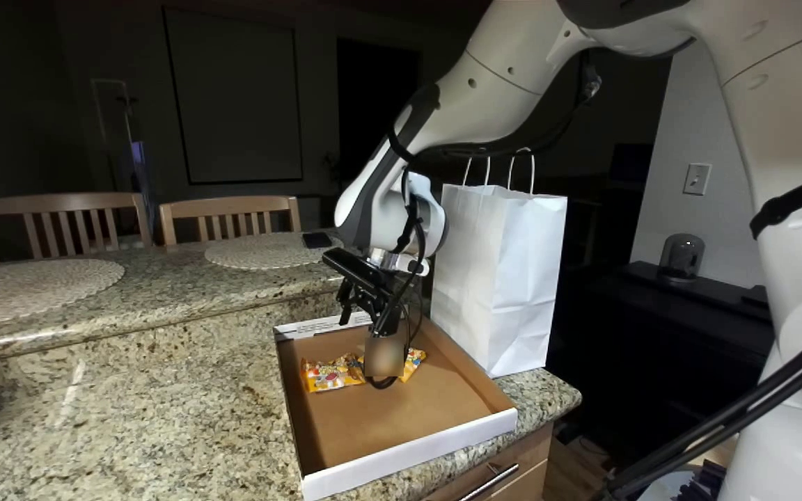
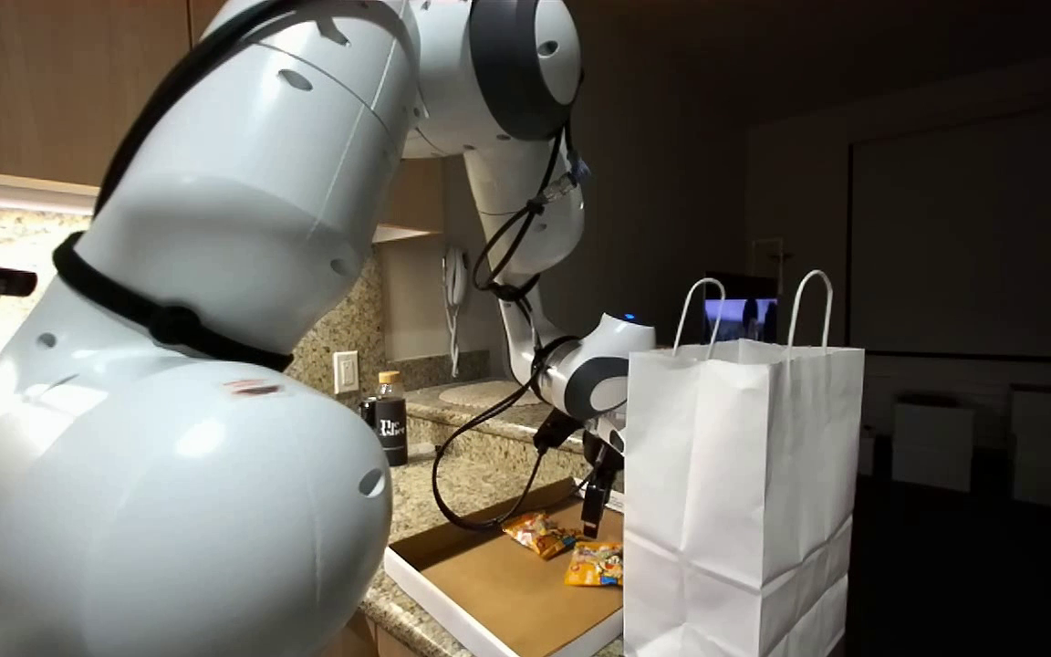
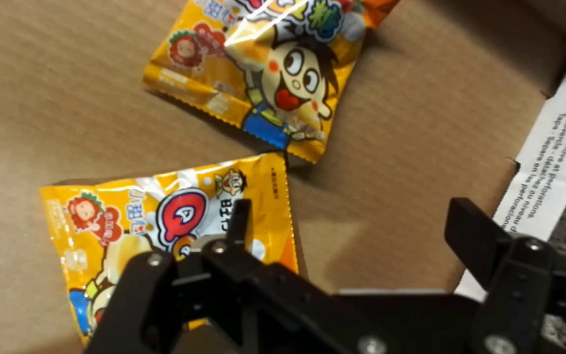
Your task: Pick up the two objects on the cover box and put them on the counter
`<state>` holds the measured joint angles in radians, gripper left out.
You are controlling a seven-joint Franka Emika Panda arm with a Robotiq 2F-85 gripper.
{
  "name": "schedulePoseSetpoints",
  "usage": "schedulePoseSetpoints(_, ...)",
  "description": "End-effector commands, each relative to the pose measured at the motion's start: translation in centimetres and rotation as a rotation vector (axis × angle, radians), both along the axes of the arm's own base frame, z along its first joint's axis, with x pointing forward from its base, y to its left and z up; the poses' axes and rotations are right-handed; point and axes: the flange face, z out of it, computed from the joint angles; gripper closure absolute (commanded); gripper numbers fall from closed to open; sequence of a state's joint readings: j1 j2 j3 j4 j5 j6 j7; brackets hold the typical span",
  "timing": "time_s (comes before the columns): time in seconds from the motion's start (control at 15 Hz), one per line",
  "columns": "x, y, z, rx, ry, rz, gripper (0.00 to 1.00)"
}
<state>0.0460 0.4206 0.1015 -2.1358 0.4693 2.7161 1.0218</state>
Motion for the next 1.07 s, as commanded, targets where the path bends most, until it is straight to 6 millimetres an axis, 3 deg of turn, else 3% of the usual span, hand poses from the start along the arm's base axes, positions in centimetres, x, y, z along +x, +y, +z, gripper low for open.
schedulePoseSetpoints(0.0,-2.8,-1.0,1.2,0.040,-0.016,-0.014,0.00)
schedulePoseSetpoints(0.4,-5.8,-4.6,-0.8,0.078,0.127,-0.145,0.00)
schedulePoseSetpoints(0.67,-7.4,-7.7,-0.6,0.088,0.146,-0.243,0.00)
schedulePoseSetpoints(1.0,-7.4,-8.5,-0.3,0.071,0.129,-0.290,0.00)
